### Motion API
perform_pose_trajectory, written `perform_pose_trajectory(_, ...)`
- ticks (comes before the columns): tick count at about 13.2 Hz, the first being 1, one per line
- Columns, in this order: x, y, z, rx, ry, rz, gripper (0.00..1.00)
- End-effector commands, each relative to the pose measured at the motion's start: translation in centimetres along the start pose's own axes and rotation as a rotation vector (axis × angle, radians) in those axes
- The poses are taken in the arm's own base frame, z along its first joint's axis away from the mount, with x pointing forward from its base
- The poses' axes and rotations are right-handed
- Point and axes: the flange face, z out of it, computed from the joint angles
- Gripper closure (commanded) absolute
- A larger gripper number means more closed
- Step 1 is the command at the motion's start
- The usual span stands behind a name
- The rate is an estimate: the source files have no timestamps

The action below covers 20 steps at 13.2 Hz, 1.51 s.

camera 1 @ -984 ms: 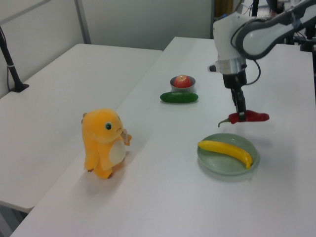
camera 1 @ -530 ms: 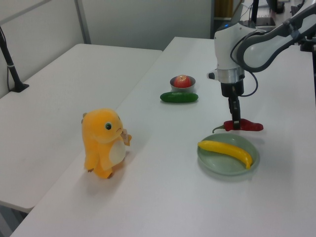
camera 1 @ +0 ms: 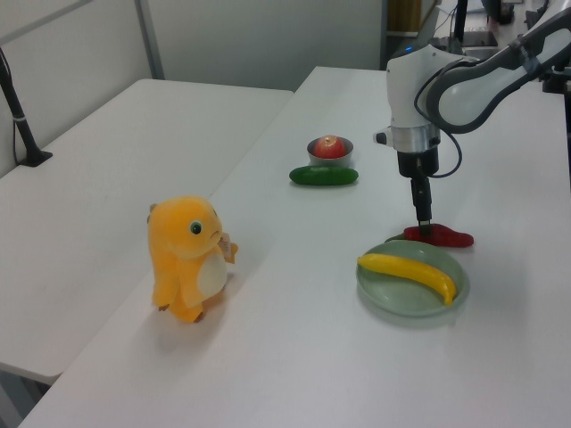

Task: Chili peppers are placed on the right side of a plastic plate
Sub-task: 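Lower the chili pepper onto the plate beside the banana, then open the gripper and raise it away from the plate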

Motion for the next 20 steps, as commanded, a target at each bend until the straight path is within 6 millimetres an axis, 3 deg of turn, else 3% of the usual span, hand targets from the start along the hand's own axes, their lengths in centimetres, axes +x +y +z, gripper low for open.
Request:
perform_pose_trajectory(1, -0.1, -0.7, -1.2, 0.009, 0.035, 0.044, 0.00)
perform_pose_trajectory(3, -0.5, -0.8, -3.2, 0.003, 0.060, 0.081, 0.00)
perform_pose_trajectory(10, -1.8, -0.5, -14.6, -0.022, 0.085, 0.186, 0.00)
perform_pose_trajectory(14, -3.9, 1.8, -22.0, -0.021, 0.121, 0.332, 0.00)
perform_pose_trajectory(18, -5.9, 4.4, -28.0, -0.006, 0.170, 0.537, 0.00)
perform_pose_trajectory(19, -7.2, 4.5, -30.0, -0.008, 0.170, 0.547, 0.00)
perform_pose_trajectory(20, -7.9, 4.6, -30.6, -0.008, 0.165, 0.553, 0.00)
